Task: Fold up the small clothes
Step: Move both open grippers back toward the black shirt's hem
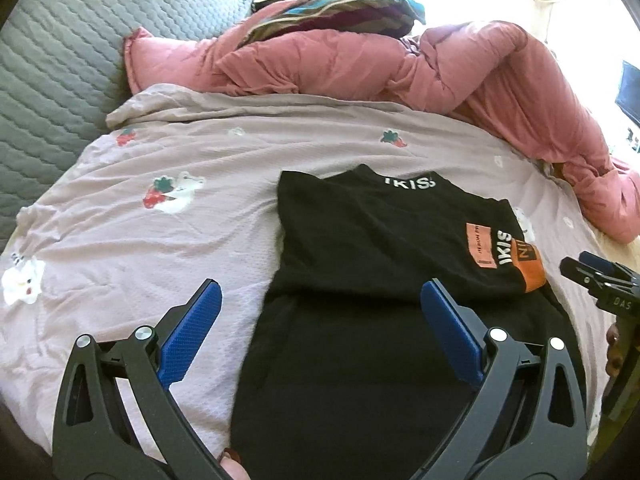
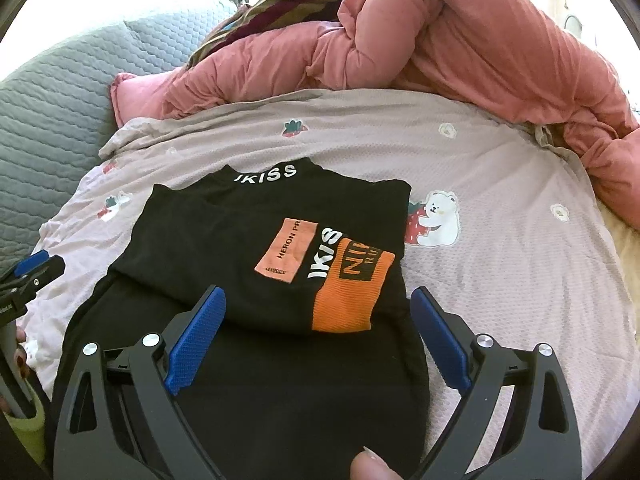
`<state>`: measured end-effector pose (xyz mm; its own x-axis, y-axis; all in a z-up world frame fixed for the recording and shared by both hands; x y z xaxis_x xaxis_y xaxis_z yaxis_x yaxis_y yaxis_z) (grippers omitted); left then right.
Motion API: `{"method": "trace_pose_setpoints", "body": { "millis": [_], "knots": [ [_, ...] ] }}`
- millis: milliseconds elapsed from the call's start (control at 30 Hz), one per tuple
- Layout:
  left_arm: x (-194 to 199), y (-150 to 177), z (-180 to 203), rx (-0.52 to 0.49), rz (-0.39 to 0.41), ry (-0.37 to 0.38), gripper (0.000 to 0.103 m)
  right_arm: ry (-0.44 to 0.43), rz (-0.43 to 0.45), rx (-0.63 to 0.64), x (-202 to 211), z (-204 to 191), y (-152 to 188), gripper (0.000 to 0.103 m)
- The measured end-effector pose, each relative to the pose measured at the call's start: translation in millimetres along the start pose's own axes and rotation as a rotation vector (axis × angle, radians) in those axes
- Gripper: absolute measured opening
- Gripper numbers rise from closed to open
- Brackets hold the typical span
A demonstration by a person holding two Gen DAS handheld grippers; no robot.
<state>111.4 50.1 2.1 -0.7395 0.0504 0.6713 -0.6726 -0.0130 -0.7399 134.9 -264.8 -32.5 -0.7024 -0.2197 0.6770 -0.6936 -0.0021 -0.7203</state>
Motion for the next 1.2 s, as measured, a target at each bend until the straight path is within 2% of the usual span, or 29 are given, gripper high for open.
{"method": "trace_pose_setpoints", "body": {
  "millis": [533, 867, 1200],
  "knots": [
    [28.7, 14.7, -14.8, 0.009, 0.020, -0.028, 0.093, 0.011, 0.019, 0.031, 26.0, 3.3, 13.9, 0.093],
    [38.3, 32.6, -18.3, -0.005, 0.001, -0.041, 0.093, 0.022, 0.007, 0.036, 37.6, 13.0, 27.1, 0.093],
    [49.4, 51.9, -40.9, 0.035, -0.023, -0.048, 0.093, 0.034, -0.004, 0.044, 49.4, 21.0, 40.2, 0.093]
  ]
}}
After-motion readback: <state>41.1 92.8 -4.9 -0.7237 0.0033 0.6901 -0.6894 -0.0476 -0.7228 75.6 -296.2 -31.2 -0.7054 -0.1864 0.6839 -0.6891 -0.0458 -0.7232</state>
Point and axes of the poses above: each gripper's, at about its wrist camera, not at the fingertips, and x roughly against the way its jaws point, z to its right, y to its underside, the point moved 1 cm from there along -x, roughly the way its jaws point, and after that the axes turned 2 degrees about -x, right-handed, at the moved point
